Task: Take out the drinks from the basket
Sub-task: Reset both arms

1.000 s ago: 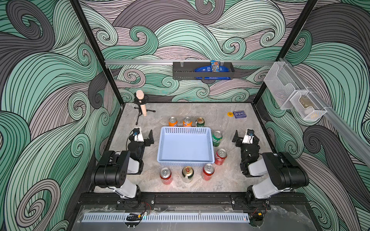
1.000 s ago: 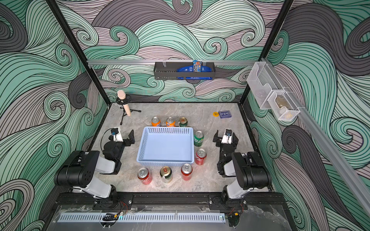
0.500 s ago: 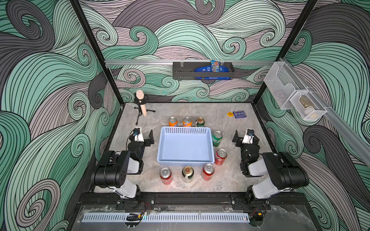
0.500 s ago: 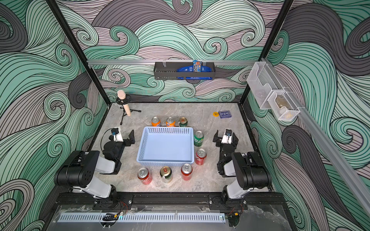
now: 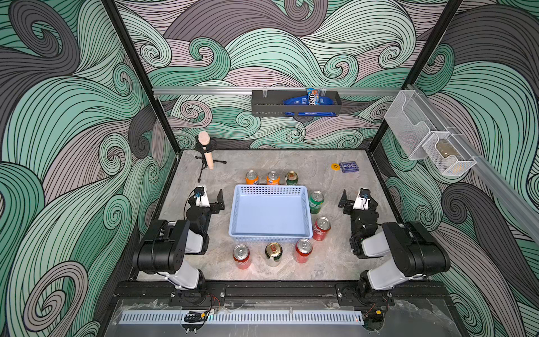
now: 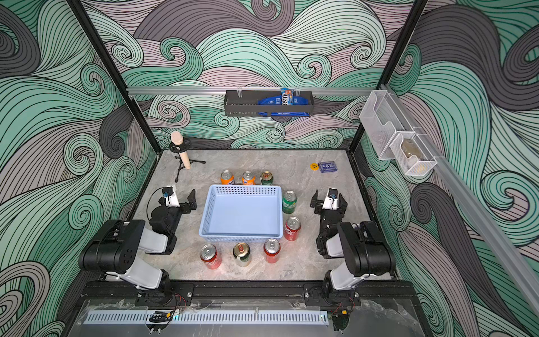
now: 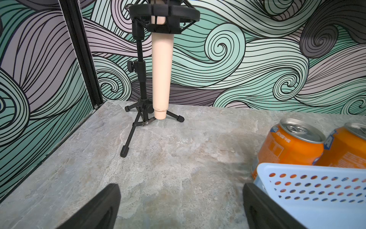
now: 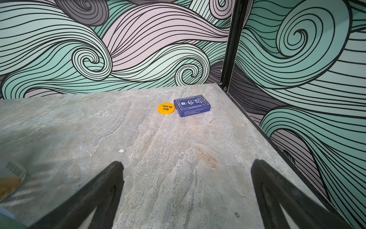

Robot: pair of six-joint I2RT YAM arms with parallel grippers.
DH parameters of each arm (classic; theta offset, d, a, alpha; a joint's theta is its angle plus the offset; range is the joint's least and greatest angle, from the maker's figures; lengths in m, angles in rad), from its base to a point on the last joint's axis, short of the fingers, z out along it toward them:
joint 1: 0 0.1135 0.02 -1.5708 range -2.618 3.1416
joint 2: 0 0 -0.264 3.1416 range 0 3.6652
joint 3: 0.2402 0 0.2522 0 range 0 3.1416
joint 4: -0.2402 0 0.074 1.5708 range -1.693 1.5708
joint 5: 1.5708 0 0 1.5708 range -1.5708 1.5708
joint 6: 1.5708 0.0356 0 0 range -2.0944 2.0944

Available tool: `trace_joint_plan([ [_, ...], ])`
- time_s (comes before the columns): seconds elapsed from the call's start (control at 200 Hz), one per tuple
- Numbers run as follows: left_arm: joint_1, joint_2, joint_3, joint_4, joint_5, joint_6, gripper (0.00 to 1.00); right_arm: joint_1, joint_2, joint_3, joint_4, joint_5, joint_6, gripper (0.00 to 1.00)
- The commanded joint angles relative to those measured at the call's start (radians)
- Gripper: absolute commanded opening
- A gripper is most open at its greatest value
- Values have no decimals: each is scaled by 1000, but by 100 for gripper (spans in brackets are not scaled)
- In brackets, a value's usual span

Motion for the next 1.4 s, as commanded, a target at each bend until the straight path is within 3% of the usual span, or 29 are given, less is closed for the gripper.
trace_joint_plan([
  [0.0, -6, 12, 10, 22, 11, 13, 99, -6, -5, 13, 30, -3, 1, 100],
  [0.375, -5, 13, 11, 21, 11, 15, 98, -6, -6, 14, 31, -3, 1, 100],
  [0.44, -5, 13, 11, 21, 11, 13, 72, -6, -5, 13, 31, -4, 1, 100],
  [0.515, -5, 13, 11, 21, 11, 14, 59, -6, -5, 13, 30, -3, 1, 100],
  [0.565, -6, 12, 11, 21, 11, 15, 68, -6, -5, 13, 30, -3, 1, 100],
  [0.57, -6, 13, 11, 21, 11, 15, 70, -6, -6, 13, 31, -3, 1, 100],
  [0.585, -6, 12, 11, 21, 11, 15, 92, -6, -5, 13, 31, -3, 1, 100],
  [0.605, -6, 12, 11, 21, 11, 14, 98, -6, -5, 13, 30, -4, 1, 100],
  [1.391, -6, 12, 11, 21, 9, 15, 99, -6, -5, 13, 30, -2, 1, 100],
])
